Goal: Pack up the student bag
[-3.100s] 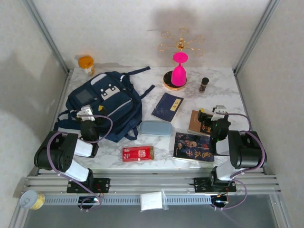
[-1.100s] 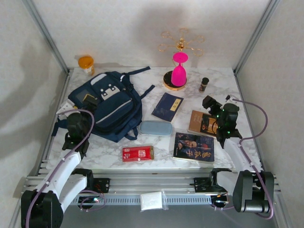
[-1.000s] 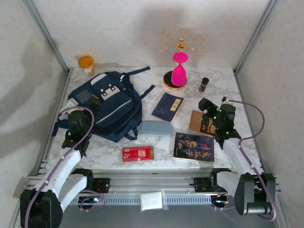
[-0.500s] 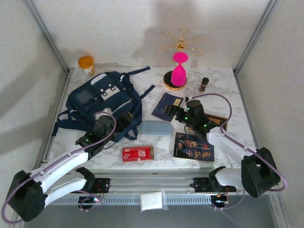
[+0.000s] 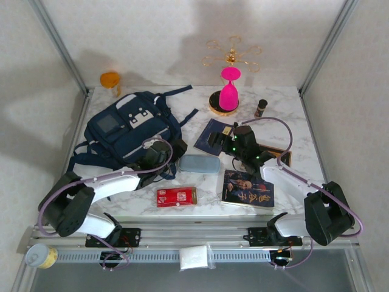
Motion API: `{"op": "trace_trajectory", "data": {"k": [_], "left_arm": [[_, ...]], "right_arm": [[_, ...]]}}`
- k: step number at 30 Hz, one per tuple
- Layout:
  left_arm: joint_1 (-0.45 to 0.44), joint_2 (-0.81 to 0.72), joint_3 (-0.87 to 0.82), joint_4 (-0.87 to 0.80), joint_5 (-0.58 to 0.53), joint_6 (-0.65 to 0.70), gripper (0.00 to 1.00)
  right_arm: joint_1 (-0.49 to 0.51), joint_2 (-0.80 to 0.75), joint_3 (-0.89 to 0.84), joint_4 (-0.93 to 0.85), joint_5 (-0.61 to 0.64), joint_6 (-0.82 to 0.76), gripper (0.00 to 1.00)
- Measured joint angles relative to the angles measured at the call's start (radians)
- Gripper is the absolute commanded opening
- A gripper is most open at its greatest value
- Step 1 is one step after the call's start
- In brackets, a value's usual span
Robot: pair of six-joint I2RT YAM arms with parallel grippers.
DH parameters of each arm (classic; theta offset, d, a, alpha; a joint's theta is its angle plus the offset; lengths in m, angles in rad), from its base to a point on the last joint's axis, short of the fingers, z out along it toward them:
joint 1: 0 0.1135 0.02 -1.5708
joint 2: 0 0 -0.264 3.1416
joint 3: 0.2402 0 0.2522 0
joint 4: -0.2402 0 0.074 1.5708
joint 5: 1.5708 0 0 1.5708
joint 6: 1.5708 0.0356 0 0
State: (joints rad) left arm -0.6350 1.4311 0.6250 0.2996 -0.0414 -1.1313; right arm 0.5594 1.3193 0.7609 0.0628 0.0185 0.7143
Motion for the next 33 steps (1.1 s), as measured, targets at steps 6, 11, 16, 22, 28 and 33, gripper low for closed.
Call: {"op": "trace_trajectory", "data": {"k": [6,11,16,22,28,33], "left_arm": [[0.071,-0.013,-0.037,-0.007,-0.021,-0.021,1.0],[0.175,-0.183,-0.146,-0.115,-0.059,-0.005,1.0],[0.316,-0.38,-0.19,-0.351,-0.127,0.074,0.99],[0.35,-0.527,-0.154,-0.564,-0.15,0.182,0.96],[0.232,-0.401,0.007,-0.632,-0.167,0.285,0.92],[0.123,-0.148,0.194,-0.625,-0.169,0.415,0.85]], "right_arm": [[0.029,0.0,0.018,-0.01,0.039,-0.012,0.99],[0.062,0.0,0.04,-0.029,0.069,-0.02,0.99],[0.166,0.033,0.046,-0.028,0.085,0.018,0.99],[0.251,0.103,0.077,-0.029,0.082,0.067,0.99],[0.248,0.1,0.099,-0.035,0.088,0.076,0.99],[0.208,0.071,0.1,-0.057,0.082,0.08,0.99]]}}
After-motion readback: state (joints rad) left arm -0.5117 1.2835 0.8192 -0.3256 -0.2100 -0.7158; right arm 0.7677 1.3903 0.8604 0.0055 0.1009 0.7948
